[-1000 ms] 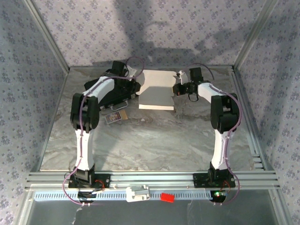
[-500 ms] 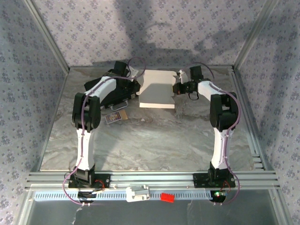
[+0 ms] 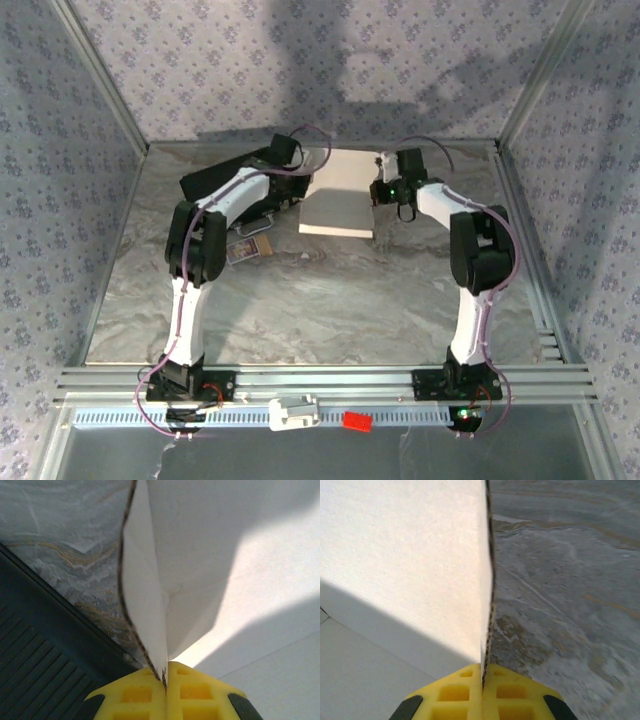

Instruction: Fold the paper box

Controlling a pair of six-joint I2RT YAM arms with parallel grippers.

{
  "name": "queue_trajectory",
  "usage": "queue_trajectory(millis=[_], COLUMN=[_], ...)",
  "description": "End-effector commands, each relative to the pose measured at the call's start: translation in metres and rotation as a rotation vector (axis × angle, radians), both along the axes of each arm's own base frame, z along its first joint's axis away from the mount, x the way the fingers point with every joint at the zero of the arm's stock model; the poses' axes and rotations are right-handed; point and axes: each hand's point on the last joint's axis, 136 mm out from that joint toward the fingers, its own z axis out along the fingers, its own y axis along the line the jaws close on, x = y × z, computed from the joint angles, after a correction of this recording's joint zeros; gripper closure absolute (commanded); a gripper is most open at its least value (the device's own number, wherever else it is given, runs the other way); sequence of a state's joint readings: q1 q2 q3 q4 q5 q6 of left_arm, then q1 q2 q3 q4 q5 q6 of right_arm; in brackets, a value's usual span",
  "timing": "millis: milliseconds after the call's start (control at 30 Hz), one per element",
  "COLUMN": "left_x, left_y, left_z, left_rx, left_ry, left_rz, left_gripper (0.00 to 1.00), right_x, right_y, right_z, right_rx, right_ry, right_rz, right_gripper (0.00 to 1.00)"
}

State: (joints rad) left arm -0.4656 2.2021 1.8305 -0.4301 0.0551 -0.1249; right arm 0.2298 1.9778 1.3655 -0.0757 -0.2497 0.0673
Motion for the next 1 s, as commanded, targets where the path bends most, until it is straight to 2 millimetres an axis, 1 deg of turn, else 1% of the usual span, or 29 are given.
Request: queue_trajectory(millis=[0,67,100,200,300,433,533,700,800,867,967], left_x=[0.008,0.009,0.009,0.010,0.006,0.002,-0.002,-0.010,-0.017,-0.022,-0.024], left_y=[-0.026,-0.039,-0.044,-0.050,-0.057,-0.062,-0.070,-0.070,-0.068,-0.069,-0.066], left_z=[0.061,0.065,0.064,0.049,0.039,0.036,0.034,0.020,0.008,0.002,-0.005], left_rx=[-0.067,-0.140,-0.171,-0.253,-0.337,-0.394,-0.424,-0.437,-0.426,-0.440,-0.447], left_ry=[-0.225,-0.297,-0.324,-0.330,-0.341,-0.367,-0.393,-0.378,-0.339,-0.319,-0.301], left_rz=[0.119,0.146,0.147,0.181,0.175,0.148,0.102,0.073,0.073,0.069,0.096], left_gripper=[1.00,1.00,1.00,1.00,1.00,1.00,1.00,1.00,1.00,1.00,1.00], right_x=[0.013,0.007,0.002,-0.005,-0.008,-0.012,-0.013,-0.011,-0.009,-0.013,-0.023], right_y=[-0.006,-0.002,-0.002,-0.003,-0.004,-0.005,-0.004,0.004,0.001,-0.002,0.000], right_z=[0.046,0.050,0.043,0.035,0.026,0.019,0.018,0.014,0.015,0.009,0.001], right_rx=[-0.029,-0.039,-0.061,-0.072,-0.069,-0.064,-0.069,-0.078,-0.076,-0.066,-0.030], right_ry=[-0.239,-0.291,-0.287,-0.294,-0.297,-0.308,-0.326,-0.326,-0.267,-0.218,-0.187], right_rz=[-0.173,-0.208,-0.228,-0.276,-0.297,-0.321,-0.334,-0.330,-0.366,-0.411,-0.443], right_gripper=[1.00,1.00,1.00,1.00,1.00,1.00,1.00,1.00,1.00,1.00,1.00])
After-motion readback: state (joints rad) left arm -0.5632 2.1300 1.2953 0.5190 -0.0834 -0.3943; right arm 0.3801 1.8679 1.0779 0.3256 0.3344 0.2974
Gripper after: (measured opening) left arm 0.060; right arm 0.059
